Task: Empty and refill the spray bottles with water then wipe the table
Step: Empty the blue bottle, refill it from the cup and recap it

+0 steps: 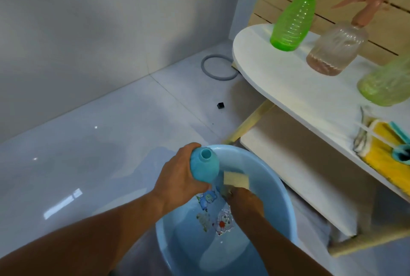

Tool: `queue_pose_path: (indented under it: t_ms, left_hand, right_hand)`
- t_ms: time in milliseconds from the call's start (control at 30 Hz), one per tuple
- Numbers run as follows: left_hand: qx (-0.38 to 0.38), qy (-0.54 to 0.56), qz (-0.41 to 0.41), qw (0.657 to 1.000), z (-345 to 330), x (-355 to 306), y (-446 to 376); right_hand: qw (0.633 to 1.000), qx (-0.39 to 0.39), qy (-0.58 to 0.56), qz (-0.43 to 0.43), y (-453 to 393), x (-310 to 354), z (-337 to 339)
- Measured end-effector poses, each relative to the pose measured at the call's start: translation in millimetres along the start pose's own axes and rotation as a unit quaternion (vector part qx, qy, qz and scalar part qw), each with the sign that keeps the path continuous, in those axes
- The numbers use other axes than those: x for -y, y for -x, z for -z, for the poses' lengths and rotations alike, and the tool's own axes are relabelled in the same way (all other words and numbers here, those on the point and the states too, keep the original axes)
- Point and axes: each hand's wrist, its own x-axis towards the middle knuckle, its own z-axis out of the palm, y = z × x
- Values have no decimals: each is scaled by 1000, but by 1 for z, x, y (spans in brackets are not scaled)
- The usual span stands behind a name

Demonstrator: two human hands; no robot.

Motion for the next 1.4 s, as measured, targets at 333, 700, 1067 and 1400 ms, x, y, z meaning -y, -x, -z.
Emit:
queue_pose_path:
  t_ms: [333, 700, 1067, 1400]
  left_hand:
    - [3, -20, -7, 1000, 9, 2, -2]
    - [-19, -20, 16, 999, 14, -5, 29]
    - [-49, -114, 74, 989, -10, -31, 57]
    - [-14, -148, 71, 986, -23, -58, 62]
  right_hand:
    - [991, 63, -29, 117, 27, 60, -34]
    - [854, 42, -515, -61, 50, 6, 9]
    - [851, -108, -514, -12, 91, -49, 110]
    - [867, -199, -443, 114, 131, -41, 183]
